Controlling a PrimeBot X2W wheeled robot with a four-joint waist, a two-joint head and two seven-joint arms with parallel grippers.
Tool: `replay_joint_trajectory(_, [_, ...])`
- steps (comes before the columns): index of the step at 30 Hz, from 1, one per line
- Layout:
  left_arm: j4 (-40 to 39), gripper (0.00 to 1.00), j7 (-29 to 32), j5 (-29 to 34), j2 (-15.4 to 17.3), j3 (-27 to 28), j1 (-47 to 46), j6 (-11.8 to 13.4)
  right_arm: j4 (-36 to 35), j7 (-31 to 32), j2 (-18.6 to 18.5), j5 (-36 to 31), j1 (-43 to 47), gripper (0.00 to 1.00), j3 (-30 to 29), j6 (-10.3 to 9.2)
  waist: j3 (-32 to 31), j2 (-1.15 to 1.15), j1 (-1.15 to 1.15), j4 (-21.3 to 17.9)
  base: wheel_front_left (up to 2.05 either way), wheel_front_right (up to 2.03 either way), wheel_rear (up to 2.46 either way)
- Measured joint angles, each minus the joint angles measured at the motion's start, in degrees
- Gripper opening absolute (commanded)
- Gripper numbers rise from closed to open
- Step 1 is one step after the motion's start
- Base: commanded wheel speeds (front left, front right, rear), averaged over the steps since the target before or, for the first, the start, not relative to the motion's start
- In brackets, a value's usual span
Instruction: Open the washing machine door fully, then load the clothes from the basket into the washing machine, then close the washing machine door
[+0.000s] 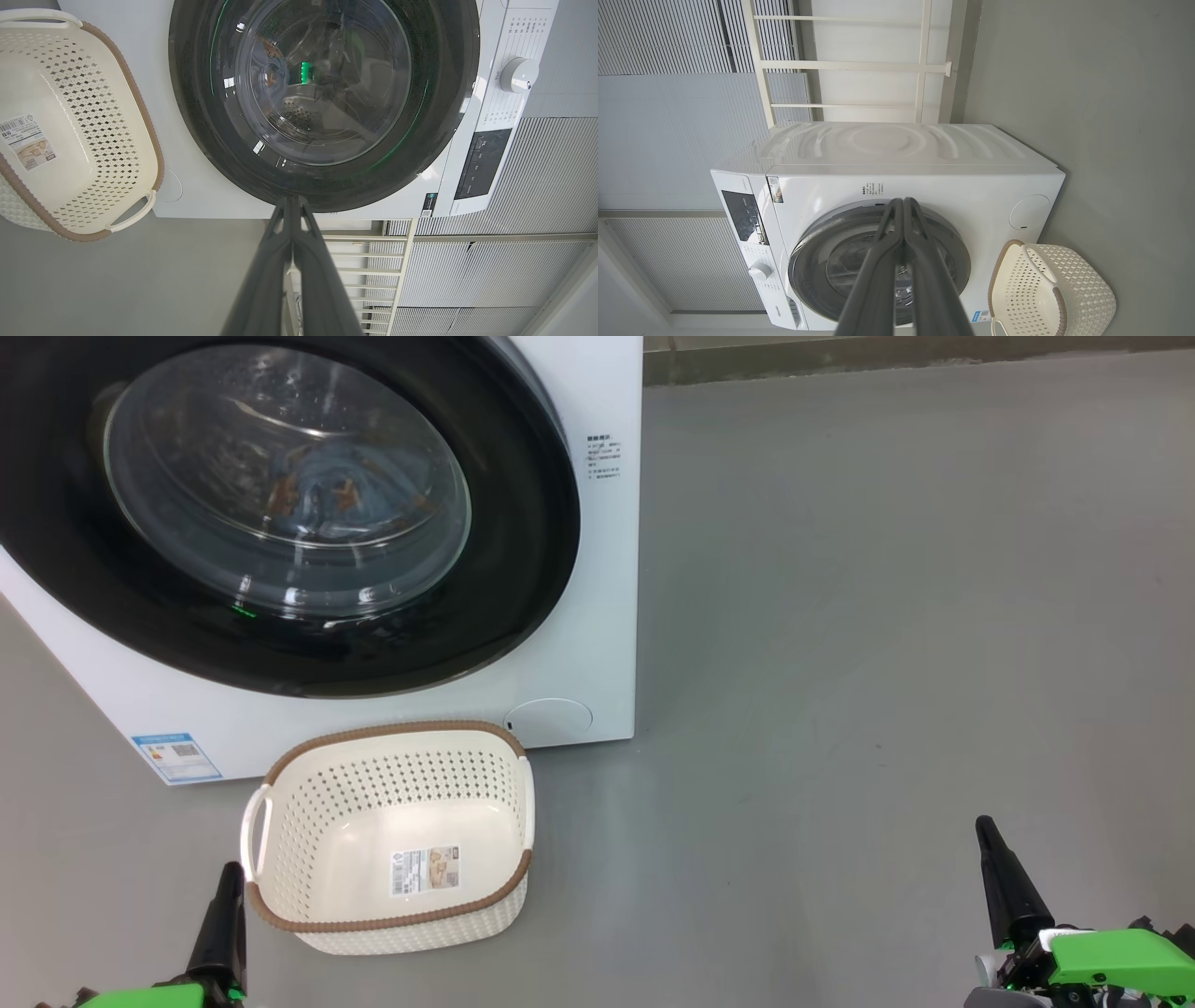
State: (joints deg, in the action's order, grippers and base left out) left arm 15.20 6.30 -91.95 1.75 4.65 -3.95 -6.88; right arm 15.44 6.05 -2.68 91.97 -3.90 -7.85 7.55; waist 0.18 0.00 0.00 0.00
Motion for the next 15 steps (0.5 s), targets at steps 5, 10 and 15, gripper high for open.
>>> replay_joint_trajectory(5, [0.0, 0.0, 0.0, 0.0, 0.0, 0.0, 0.0, 0.0, 0.0, 0.0, 0.0, 0.0, 0.0, 0.0, 0.0, 0.0, 0.0, 0.0, 0.0, 0.0, 0.0, 0.0, 0.0])
replay_joint_trajectory(10, [0.0, 0.0, 0.0, 0.0, 0.0, 0.0, 0.0, 0.0, 0.0, 0.0, 0.0, 0.0, 0.0, 0.0, 0.0, 0.0, 0.0, 0.0, 0.0, 0.0, 0.0, 0.0, 0.0])
replay_joint_trajectory(15, [0.0, 0.0, 0.0, 0.0, 0.0, 0.0, 0.0, 0.0, 0.0, 0.0, 0.0, 0.0, 0.0, 0.0, 0.0, 0.0, 0.0, 0.0, 0.0, 0.0, 0.0, 0.0, 0.0])
